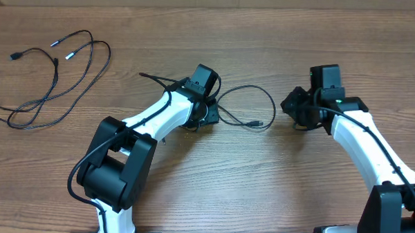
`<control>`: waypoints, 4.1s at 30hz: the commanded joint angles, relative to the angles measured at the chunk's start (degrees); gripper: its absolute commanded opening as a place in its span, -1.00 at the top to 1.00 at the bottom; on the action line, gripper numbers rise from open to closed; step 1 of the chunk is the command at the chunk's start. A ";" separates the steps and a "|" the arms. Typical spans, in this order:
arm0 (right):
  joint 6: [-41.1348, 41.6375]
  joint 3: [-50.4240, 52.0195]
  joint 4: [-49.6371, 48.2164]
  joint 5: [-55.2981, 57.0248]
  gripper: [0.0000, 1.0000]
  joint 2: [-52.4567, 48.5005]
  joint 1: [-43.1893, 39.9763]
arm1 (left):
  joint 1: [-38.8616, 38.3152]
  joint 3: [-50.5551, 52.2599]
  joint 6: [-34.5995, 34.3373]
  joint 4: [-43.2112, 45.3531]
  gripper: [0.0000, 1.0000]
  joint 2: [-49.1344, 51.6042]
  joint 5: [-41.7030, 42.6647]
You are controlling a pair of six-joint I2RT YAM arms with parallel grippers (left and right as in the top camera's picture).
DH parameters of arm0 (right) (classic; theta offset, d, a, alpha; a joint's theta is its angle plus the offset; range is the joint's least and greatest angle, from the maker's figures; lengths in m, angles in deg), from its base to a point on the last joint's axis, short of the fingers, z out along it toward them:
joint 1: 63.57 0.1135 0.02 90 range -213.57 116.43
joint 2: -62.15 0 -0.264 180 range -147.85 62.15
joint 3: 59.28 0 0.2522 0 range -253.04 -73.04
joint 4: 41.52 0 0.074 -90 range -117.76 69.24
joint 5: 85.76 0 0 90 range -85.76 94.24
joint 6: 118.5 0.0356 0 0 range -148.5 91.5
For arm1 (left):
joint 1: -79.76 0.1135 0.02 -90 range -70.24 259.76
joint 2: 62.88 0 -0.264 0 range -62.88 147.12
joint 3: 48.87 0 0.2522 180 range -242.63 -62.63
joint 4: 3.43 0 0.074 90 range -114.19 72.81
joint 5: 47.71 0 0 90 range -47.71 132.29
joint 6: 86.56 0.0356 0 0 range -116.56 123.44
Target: Untangle cables
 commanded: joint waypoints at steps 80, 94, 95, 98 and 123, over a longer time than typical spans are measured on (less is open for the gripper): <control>-0.20 -0.81 5.66 4.96 -1.00 0.57 -12.46 | 8.63 -10.16 5.42 -33.29 -0.24 6.08 -21.59; -0.20 -0.81 5.66 4.96 -1.00 0.57 -12.46 | 13.79 -4.70 5.66 -26.62 0.62 6.08 -4.26; -0.20 -0.81 5.64 4.96 -1.00 0.57 -12.46 | 13.60 -4.66 5.66 -26.80 0.67 6.08 -3.10; -0.20 -0.81 5.66 4.96 -1.00 0.57 -12.46 | 12.90 -4.66 5.64 -26.77 0.73 6.08 0.17; -0.20 -0.81 5.64 4.96 -1.00 0.57 -12.46 | 2.95 -4.66 0.76 -25.03 0.75 6.08 8.04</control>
